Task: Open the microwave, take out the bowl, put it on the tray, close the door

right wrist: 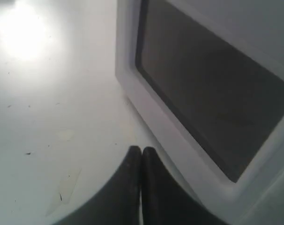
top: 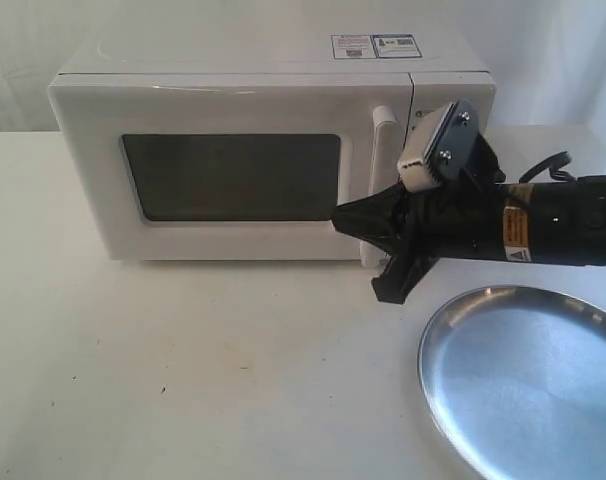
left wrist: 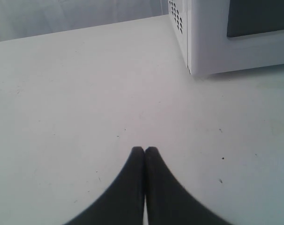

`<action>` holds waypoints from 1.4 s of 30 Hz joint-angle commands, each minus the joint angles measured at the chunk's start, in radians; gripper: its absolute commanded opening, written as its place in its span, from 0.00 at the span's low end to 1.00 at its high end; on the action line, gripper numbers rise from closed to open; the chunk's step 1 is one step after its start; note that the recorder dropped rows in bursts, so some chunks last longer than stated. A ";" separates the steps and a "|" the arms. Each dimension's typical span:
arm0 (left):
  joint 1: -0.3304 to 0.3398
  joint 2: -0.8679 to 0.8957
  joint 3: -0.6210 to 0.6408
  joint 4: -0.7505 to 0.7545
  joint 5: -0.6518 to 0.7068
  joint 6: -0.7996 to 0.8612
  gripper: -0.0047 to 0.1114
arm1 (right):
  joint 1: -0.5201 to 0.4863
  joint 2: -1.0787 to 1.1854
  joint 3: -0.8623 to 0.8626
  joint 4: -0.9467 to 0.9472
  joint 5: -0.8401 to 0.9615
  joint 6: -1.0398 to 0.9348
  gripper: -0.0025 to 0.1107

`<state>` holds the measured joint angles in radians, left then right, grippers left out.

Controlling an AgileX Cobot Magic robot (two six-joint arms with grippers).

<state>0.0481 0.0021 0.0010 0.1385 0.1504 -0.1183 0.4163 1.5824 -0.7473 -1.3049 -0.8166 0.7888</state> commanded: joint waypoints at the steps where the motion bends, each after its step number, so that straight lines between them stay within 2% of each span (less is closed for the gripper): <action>1: -0.001 -0.002 -0.001 -0.004 -0.001 -0.006 0.04 | 0.013 -0.013 0.023 0.059 0.040 0.042 0.02; 3: -0.001 -0.002 -0.001 -0.004 -0.001 -0.006 0.04 | 0.039 -0.036 0.058 0.131 0.107 -0.030 0.02; 4: -0.001 -0.002 -0.001 -0.004 -0.001 -0.006 0.04 | 0.063 -0.065 0.089 0.258 0.206 -0.152 0.02; 6: -0.001 -0.002 -0.001 -0.004 -0.001 -0.006 0.04 | 0.072 -0.106 0.109 0.450 0.293 -0.261 0.02; 9: -0.001 -0.002 -0.001 -0.004 -0.001 -0.006 0.04 | 0.072 -0.118 0.105 0.466 0.364 -0.294 0.02; 10: -0.001 -0.002 -0.001 -0.004 -0.001 -0.006 0.04 | 0.072 -0.118 0.105 0.471 0.390 -0.244 0.02; 13: -0.001 -0.002 -0.001 -0.004 -0.001 -0.006 0.04 | 0.072 -0.104 0.105 0.433 0.338 -0.202 0.02; 16: -0.001 -0.002 -0.001 -0.004 -0.001 -0.006 0.04 | 0.059 -0.117 0.107 0.231 0.282 -0.095 0.02; 18: -0.001 -0.002 -0.001 -0.004 -0.001 -0.006 0.04 | -0.028 -0.121 0.118 0.025 0.087 0.032 0.02; 19: -0.001 -0.002 -0.001 -0.004 -0.001 -0.006 0.04 | -0.108 -0.121 0.130 0.006 -0.022 0.039 0.02; 22: -0.001 -0.002 -0.001 -0.004 -0.001 -0.006 0.04 | -0.253 -0.105 0.143 -0.001 -0.157 0.039 0.02; 25: -0.001 -0.002 -0.001 -0.004 -0.001 -0.006 0.04 | -0.339 -0.056 0.140 -0.036 -0.291 0.011 0.02; 29: -0.001 -0.002 -0.001 -0.004 -0.001 -0.006 0.04 | -0.357 0.046 0.108 -0.052 -0.401 -0.139 0.02; 36: -0.001 -0.002 -0.001 -0.004 -0.001 -0.006 0.04 | -0.357 0.238 -0.003 -0.043 -0.404 -0.198 0.02; 39: -0.001 -0.002 -0.001 -0.004 -0.001 -0.006 0.04 | -0.355 0.272 -0.029 -0.056 -0.404 -0.280 0.12; 42: -0.001 -0.002 -0.001 -0.004 -0.001 -0.006 0.04 | -0.347 0.285 -0.045 -0.050 -0.404 -0.318 0.34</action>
<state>0.0481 0.0021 0.0010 0.1385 0.1504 -0.1183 0.0641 1.8591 -0.7759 -1.3524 -1.2001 0.5154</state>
